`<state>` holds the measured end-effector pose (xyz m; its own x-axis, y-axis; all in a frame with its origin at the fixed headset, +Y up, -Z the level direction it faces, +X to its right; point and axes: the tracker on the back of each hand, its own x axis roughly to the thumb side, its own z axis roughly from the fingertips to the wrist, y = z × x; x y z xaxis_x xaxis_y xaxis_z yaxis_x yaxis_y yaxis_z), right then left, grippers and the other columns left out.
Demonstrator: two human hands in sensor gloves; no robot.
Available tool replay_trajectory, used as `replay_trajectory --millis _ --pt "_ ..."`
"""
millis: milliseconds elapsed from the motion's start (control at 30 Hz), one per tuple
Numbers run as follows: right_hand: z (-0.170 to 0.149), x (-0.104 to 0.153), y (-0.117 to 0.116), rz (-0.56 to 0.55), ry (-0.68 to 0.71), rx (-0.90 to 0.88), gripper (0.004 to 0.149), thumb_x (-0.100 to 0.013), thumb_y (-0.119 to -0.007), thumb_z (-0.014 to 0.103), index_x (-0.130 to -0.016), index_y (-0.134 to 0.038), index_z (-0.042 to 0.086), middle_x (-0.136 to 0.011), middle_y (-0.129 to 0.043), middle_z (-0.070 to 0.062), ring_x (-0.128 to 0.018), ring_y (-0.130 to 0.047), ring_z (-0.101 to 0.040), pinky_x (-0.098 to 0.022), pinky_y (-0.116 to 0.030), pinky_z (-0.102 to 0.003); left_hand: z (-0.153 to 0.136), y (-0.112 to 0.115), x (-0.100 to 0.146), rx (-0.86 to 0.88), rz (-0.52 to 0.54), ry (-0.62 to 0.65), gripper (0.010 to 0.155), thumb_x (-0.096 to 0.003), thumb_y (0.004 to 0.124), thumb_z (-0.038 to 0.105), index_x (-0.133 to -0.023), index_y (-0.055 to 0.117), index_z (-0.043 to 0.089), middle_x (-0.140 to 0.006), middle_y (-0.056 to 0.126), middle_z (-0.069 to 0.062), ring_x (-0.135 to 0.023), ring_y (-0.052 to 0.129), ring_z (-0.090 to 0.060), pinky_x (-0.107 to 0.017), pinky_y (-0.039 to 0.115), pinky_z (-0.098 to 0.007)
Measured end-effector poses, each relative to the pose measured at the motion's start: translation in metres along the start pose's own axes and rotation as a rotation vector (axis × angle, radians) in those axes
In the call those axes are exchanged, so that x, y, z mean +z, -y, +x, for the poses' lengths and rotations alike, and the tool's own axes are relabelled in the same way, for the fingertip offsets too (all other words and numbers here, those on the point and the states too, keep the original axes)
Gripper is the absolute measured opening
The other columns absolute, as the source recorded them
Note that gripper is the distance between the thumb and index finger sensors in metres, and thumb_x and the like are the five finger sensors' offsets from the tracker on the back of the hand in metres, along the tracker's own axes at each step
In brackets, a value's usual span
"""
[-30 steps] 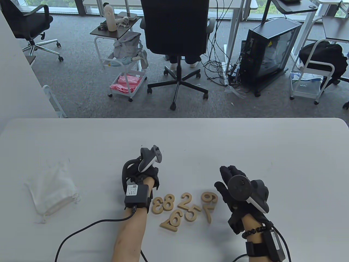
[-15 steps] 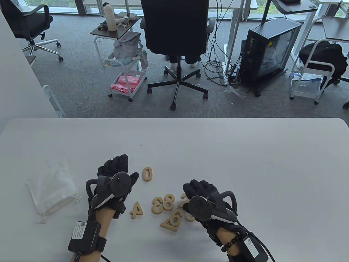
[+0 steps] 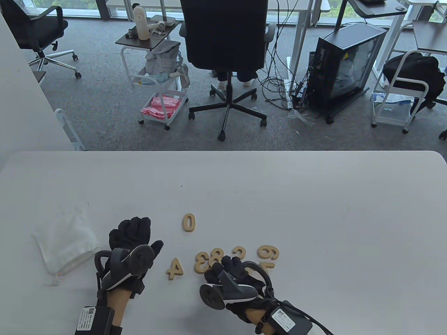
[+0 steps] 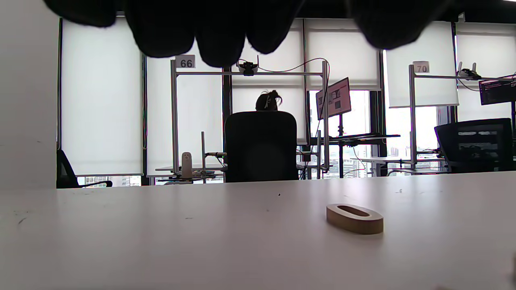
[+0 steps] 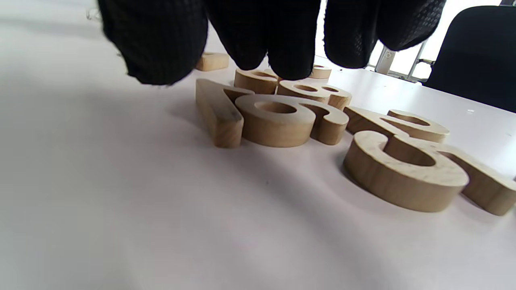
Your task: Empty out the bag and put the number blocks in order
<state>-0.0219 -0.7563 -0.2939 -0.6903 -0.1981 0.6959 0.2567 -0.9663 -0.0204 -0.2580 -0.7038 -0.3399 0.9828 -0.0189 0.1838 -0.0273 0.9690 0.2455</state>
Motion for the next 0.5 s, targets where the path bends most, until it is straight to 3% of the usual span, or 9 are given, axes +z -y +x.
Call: replay_trajectory --millis 200,500 --pt "0.014 -0.008 -0.010 0.015 0.023 0.077 0.062 -0.047 -0.079 0.040 -0.104 -0.067 0.017 -0.105 -0.074 -0.018 -0.097 -0.067 -0.053 -0.072 -0.059 -0.068 -0.003 -0.004 0.001 0.013 0.012 -0.001 0.077 -0.0516 0.066 0.055 -0.111 0.056 0.007 -0.110 0.061 -0.028 -0.098 0.067 -0.060 -0.066 0.055 -0.077" --pt "0.022 -0.008 -0.011 -0.047 -0.007 0.104 0.056 -0.046 -0.080 0.032 -0.099 -0.073 0.016 -0.096 -0.084 -0.018 -0.093 -0.075 -0.050 -0.070 -0.065 -0.067 -0.005 -0.006 0.003 0.028 0.025 0.001 0.075 -0.0517 0.067 0.055 -0.110 0.058 0.008 -0.109 0.063 -0.027 -0.098 0.068 -0.060 -0.066 0.055 -0.077"
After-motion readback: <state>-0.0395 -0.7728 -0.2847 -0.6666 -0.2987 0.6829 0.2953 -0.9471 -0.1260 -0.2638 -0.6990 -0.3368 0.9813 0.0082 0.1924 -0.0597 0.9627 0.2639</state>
